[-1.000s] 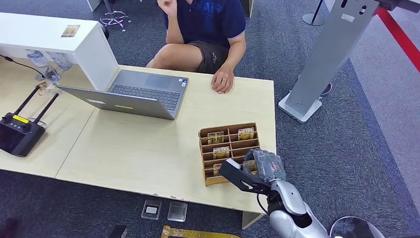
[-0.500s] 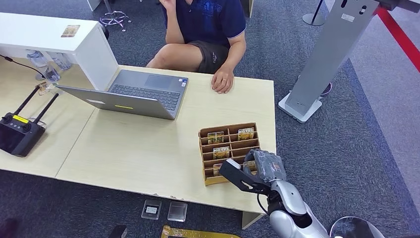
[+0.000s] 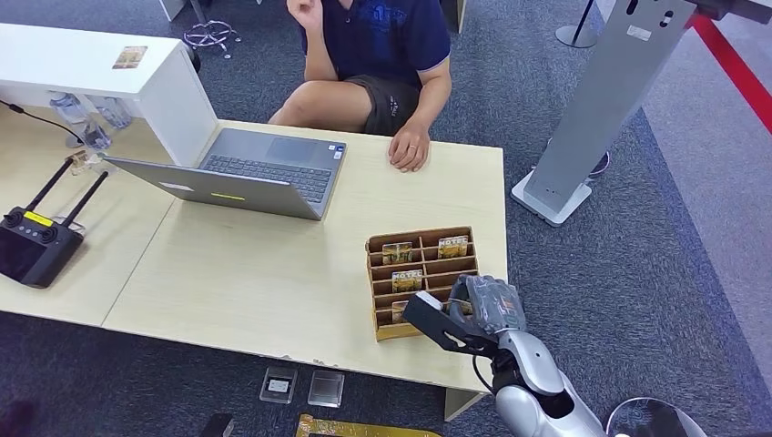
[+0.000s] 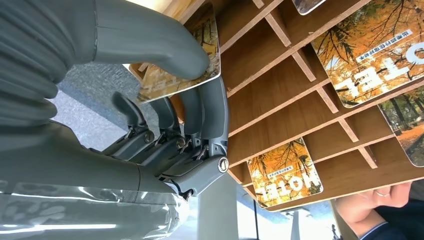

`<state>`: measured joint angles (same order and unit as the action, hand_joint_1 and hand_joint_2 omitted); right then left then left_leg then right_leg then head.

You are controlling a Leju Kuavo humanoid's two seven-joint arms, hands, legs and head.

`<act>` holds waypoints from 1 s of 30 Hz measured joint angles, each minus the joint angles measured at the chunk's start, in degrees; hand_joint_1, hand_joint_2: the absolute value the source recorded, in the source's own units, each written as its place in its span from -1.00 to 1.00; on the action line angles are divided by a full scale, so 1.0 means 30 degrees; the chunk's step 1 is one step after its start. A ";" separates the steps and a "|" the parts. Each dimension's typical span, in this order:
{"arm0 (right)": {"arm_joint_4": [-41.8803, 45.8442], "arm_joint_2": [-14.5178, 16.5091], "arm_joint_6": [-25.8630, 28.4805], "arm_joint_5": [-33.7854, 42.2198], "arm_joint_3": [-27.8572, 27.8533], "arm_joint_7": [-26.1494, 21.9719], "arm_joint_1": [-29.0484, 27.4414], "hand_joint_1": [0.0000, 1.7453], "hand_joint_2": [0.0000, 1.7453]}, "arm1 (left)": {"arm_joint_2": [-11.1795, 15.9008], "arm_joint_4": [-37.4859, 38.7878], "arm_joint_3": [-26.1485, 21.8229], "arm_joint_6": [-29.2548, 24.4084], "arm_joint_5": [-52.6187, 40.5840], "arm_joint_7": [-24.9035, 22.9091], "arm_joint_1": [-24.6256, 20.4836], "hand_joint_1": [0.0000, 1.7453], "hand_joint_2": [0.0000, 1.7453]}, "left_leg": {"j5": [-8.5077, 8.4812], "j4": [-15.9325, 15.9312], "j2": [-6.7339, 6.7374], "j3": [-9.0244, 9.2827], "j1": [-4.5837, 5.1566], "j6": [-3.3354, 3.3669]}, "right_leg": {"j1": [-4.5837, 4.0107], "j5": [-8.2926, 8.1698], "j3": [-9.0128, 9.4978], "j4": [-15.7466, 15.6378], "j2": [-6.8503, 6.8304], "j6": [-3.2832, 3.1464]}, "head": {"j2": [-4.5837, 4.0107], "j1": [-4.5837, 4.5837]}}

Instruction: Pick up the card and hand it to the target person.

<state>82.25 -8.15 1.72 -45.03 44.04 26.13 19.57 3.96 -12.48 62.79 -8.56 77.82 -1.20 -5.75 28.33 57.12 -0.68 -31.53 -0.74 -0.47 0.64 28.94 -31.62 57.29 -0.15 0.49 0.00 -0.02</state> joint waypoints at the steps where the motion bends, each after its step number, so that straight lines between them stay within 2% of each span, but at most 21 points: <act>1: 0.0000 0.0000 0.0004 0.0000 -0.0004 -0.0004 0.0001 1.00 1.00 | 0.0000 0.0000 -0.0002 0.0007 -0.0004 0.0000 0.0000 -1.00 1.00 | 0.0000 0.0000 0.0000 0.0001 0.0000 0.0000 | 0.0000 0.0000 0.0001 0.0000 0.0000 0.0000 | 0.0000 -0.0002; 15: 0.0065 -0.0004 0.0251 -0.0115 -0.0035 -0.0251 -0.0012 1.00 1.00 | 0.0000 0.0002 0.0002 0.0206 -0.0142 0.0167 0.0006 -1.00 1.00 | -0.0001 0.0000 0.0000 0.0002 0.0000 0.0000 | 0.0000 0.0000 0.0001 0.0000 0.0000 0.0000 | 0.0000 -0.0002; 22: 0.1557 -0.0171 0.0302 0.0423 -0.0089 -0.0900 0.0071 1.00 1.00 | 0.0000 -0.0002 -0.0002 0.0173 0.0033 0.0215 0.0029 -1.00 1.00 | -0.0001 0.0000 0.0000 -0.0003 0.0000 -0.0001 | 0.0000 -0.0001 -0.0002 0.0001 0.0002 -0.0001 | 0.0000 0.0000; 30: 0.4649 -0.0388 0.0353 0.1174 -0.0113 -0.1489 0.2314 1.00 1.00 | 0.0000 0.0000 -0.0002 0.0208 -0.0108 0.0423 0.0037 -1.00 1.00 | -0.0005 0.0000 0.0007 0.0004 0.0000 -0.0002 | 0.0000 -0.0002 0.0002 0.0006 0.0014 -0.0002 | 0.0000 -0.0004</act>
<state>96.20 -9.32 2.78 -41.50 43.70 21.66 26.51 3.96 -12.47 62.78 -7.94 77.49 0.07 -5.64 28.32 57.12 -0.66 -31.52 -0.74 -0.48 0.64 28.93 -31.61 57.31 -0.11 0.49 0.00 -0.03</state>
